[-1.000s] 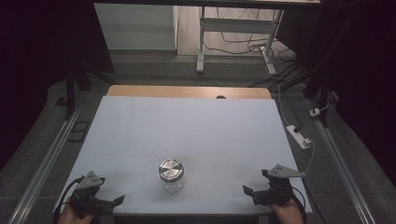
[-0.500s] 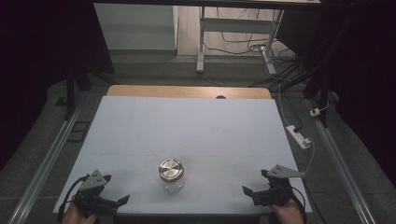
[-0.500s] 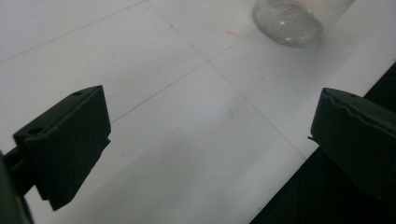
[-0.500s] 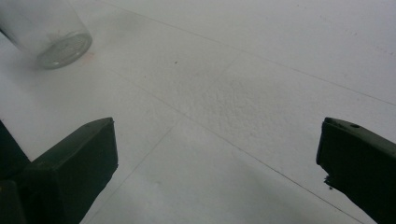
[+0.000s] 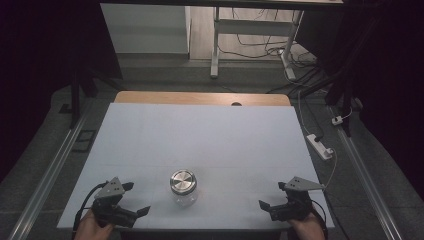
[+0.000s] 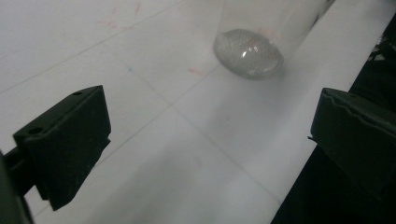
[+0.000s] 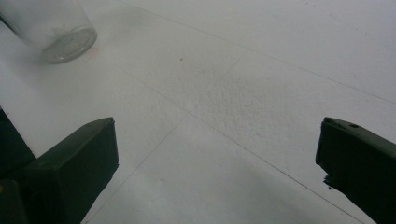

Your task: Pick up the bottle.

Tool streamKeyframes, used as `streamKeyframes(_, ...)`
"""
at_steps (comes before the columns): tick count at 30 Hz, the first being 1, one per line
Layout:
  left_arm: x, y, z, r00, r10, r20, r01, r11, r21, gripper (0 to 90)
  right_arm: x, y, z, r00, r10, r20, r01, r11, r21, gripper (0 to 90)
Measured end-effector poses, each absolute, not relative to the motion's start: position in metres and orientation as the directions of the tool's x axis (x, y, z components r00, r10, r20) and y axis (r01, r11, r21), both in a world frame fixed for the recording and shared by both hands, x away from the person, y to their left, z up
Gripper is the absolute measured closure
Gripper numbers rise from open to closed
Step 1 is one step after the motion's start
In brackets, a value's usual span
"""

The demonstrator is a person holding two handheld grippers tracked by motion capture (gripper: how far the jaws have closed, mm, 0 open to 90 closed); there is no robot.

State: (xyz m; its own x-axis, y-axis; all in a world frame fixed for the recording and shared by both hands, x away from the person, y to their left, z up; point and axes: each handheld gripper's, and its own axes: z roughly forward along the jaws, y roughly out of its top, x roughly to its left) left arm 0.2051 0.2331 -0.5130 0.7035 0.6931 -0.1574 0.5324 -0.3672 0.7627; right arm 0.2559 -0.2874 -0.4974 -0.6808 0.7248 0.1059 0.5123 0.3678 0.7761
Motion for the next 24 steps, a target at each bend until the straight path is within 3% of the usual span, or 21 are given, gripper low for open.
streamKeyframes(9, 0.218, 0.212, -0.511, 0.739, 0.659, -0.141, 0.48, -0.369, 0.796, 0.0, 0.256, -0.287, -0.498, -0.685, 0.721, 0.104, 0.512, 0.376, 0.772, 0.0)
streamKeyframes(24, 0.238, 0.179, -0.51, 0.77, 0.629, -0.11, 0.464, -0.433, 0.772, 0.0, 0.256, -0.285, -0.498, -0.692, 0.716, 0.095, 0.509, 0.389, 0.768, 0.0)
